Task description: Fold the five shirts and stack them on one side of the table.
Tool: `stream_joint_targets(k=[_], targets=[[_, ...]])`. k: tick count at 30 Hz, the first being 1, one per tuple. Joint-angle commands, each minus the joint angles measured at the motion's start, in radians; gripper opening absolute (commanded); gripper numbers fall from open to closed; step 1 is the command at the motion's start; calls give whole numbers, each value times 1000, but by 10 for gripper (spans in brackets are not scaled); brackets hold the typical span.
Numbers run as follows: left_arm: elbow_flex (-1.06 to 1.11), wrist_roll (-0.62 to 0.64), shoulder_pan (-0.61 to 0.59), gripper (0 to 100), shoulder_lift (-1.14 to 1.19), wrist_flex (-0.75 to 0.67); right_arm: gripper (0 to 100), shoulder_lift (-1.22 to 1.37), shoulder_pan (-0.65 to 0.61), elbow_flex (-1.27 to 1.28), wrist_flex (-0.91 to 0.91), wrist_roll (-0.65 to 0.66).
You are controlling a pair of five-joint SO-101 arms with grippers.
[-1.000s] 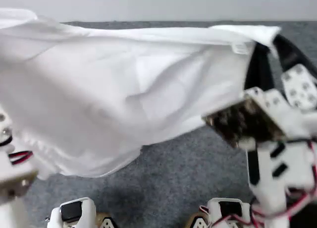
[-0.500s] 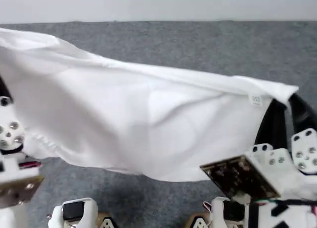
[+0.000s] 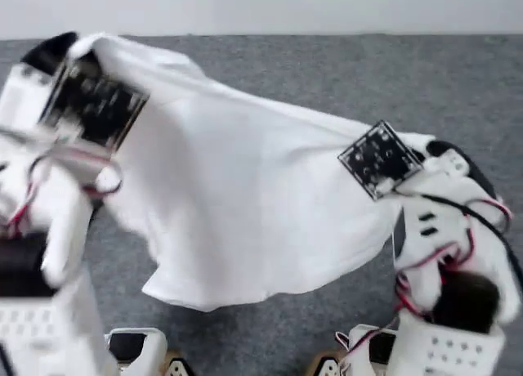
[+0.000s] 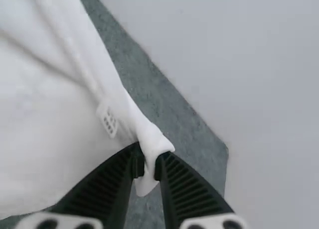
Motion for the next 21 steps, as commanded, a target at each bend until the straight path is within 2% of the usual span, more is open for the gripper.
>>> stream_joint_targets(k=[1,5,12,17,21], targets=[[51,-6,0,14,84,-172,9,5,18,146,-259,35],[70,-6,0,14,230,-305,9,90,22,241,-495,75],[65,-14,26,14,453,-605,9,380,24,184,-768,77],[65,-176,61,14,551,-786,9,604,24,54,-880,74],[65,-236,86,14,597,-855,9,753,24,-72,-912,74]])
